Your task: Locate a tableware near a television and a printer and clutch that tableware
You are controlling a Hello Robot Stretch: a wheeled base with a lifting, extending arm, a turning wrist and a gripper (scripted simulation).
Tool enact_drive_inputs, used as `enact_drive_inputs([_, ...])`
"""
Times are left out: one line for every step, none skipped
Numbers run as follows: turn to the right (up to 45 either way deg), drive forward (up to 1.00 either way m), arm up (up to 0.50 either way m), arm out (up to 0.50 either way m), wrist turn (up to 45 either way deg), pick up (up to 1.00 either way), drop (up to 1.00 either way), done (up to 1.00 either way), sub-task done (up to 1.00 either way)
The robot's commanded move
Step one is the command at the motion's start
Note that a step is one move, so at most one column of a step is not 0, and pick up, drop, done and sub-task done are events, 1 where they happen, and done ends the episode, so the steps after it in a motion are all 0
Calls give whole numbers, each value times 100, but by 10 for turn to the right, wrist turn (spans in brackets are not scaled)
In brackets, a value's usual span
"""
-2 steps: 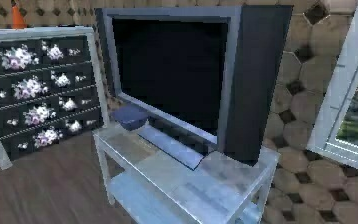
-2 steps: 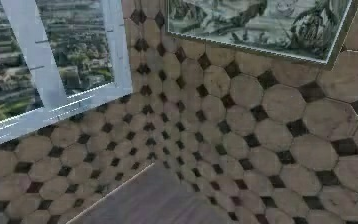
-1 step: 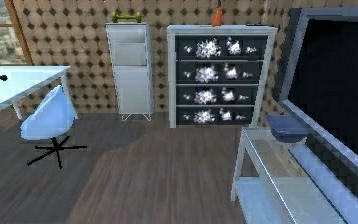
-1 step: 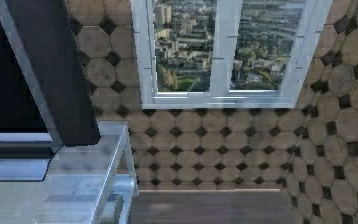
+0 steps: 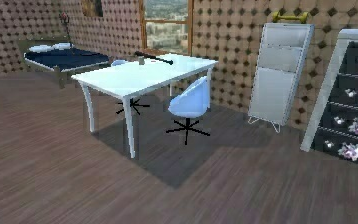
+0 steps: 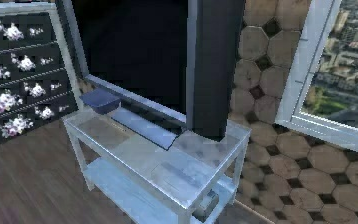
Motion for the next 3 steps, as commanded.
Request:
enact_drive_inputs([0, 5, 0, 0, 0, 0, 0, 0, 0])
enact_drive_inputs([390, 0, 0, 0, 0, 0, 0, 0, 0])
enact_drive_inputs([30, 0, 0, 0, 0, 0, 0, 0, 0])
